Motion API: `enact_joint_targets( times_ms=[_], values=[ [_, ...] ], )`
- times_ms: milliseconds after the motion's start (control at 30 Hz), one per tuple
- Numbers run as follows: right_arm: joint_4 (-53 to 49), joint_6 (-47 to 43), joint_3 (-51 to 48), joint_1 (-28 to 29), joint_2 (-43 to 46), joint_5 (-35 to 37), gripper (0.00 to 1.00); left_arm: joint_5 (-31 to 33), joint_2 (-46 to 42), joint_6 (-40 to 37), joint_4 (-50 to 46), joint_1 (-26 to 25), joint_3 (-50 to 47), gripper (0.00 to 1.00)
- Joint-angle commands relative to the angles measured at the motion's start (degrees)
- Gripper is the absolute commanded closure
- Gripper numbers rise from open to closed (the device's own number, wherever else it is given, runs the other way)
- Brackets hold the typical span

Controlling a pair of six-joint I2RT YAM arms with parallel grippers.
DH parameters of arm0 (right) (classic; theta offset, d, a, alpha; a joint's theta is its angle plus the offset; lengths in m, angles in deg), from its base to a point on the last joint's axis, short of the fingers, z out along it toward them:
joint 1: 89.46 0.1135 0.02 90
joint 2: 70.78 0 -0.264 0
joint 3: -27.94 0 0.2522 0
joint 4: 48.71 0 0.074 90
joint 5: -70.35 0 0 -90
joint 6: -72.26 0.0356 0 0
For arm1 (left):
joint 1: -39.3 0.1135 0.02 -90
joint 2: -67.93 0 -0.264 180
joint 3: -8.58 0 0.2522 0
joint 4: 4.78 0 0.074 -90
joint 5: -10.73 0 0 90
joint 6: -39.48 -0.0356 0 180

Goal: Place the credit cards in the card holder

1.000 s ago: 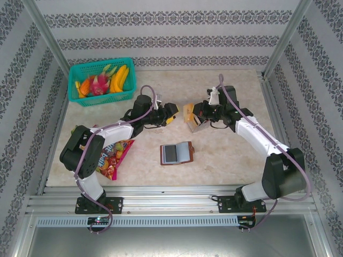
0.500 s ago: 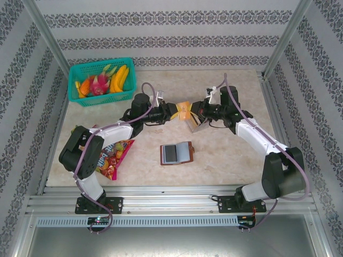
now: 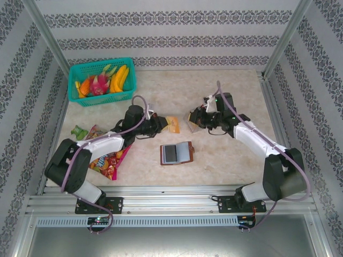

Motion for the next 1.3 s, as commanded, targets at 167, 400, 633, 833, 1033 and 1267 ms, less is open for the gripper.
enact_joint_targets(
  times_ms=[167,400,633,833,1033,1267],
  values=[
    [-6.10,-2.71,-2.84,16.16,-2.50,15.11,0.94,7.01,-5.22,-6.39,-11.39,-4.41,-5.35,1.00],
    [-9.95,-2.42,-3.81,19.43,-7.71,23.95,0.94,8.36,-2.57,-6.36,-9.72,-8.82,-6.60,1.00],
    [-9.23,-3.18,-7.55,16.81,-8.67,24.42,0.92,9.69,0.86,-7.92,-8.09,-12.21,-6.72,1.00],
    [-7.45,-2.47,-9.78,15.96,-10.05,24.45,0.92,11.01,3.78,-8.15,-5.57,-13.38,-7.45,1.00],
    [-7.50,-2.64,-10.31,15.85,-11.72,25.90,0.91,11.19,5.76,-7.97,-2.51,-13.80,-6.96,1.00],
    [-8.78,-3.42,-9.96,15.01,-10.87,26.57,0.90,11.04,4.95,-9.46,-4.03,-14.00,-6.64,1.00]
  ],
)
